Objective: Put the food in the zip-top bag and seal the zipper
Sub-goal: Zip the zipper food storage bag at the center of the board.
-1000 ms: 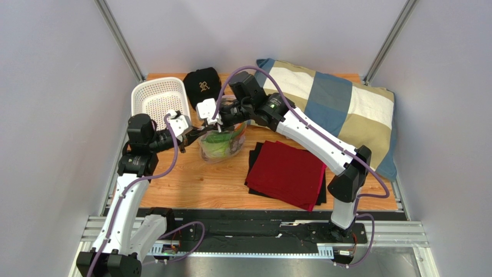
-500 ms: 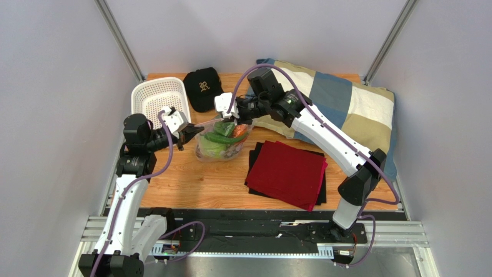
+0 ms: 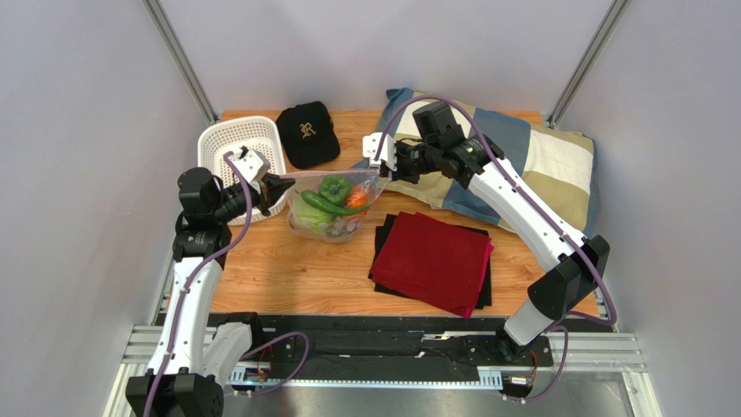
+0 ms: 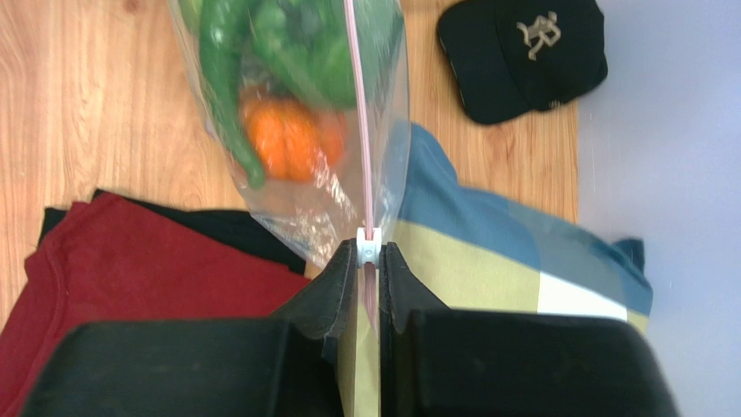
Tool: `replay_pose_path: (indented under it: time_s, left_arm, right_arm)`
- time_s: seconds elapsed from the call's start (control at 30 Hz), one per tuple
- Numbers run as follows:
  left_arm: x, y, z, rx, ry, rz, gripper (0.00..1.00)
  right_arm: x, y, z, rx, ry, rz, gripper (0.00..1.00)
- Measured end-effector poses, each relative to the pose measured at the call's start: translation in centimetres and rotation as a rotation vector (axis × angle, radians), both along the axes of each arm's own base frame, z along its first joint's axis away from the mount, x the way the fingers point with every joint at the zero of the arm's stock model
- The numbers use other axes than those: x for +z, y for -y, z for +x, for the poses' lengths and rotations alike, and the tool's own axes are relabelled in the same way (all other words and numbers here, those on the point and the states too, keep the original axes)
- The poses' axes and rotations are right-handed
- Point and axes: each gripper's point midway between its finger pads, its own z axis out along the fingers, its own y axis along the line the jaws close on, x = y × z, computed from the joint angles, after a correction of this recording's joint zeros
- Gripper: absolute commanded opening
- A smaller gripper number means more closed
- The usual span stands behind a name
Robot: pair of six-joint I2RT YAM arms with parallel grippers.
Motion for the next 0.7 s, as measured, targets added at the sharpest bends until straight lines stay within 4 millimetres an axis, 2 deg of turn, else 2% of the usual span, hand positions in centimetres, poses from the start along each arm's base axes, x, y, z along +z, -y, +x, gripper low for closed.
replay_pose_path:
  time_s: [0.2, 0.43, 0.57, 0.7]
  left_arm:
    - [-0.2, -0.9, 1.5, 0.064, -0.039, -0.018, 0.00]
    - [0.1, -0.8, 2.2, 0.060, -0.065, -0.037, 0.00]
    - [0.8, -0.3, 1.3, 0.008, -0.058, -0.032, 0.00]
    - [1.8, 0.0, -0.9, -0.027, -0.042, -0.002, 0.00]
  right_arm:
    - [-0.7, 2.7, 0.8, -0.068, -0.007, -0.037, 0.00]
    - [-0.4, 3.0, 0.0, -0.070, -0.023, -0.025, 0.00]
    - [-0.1, 3.0, -1.2, -0.073, -0.060, -0.014, 0.00]
    - [0.6, 2.6, -4.0, -0.047, -0.087, -0.015, 0.00]
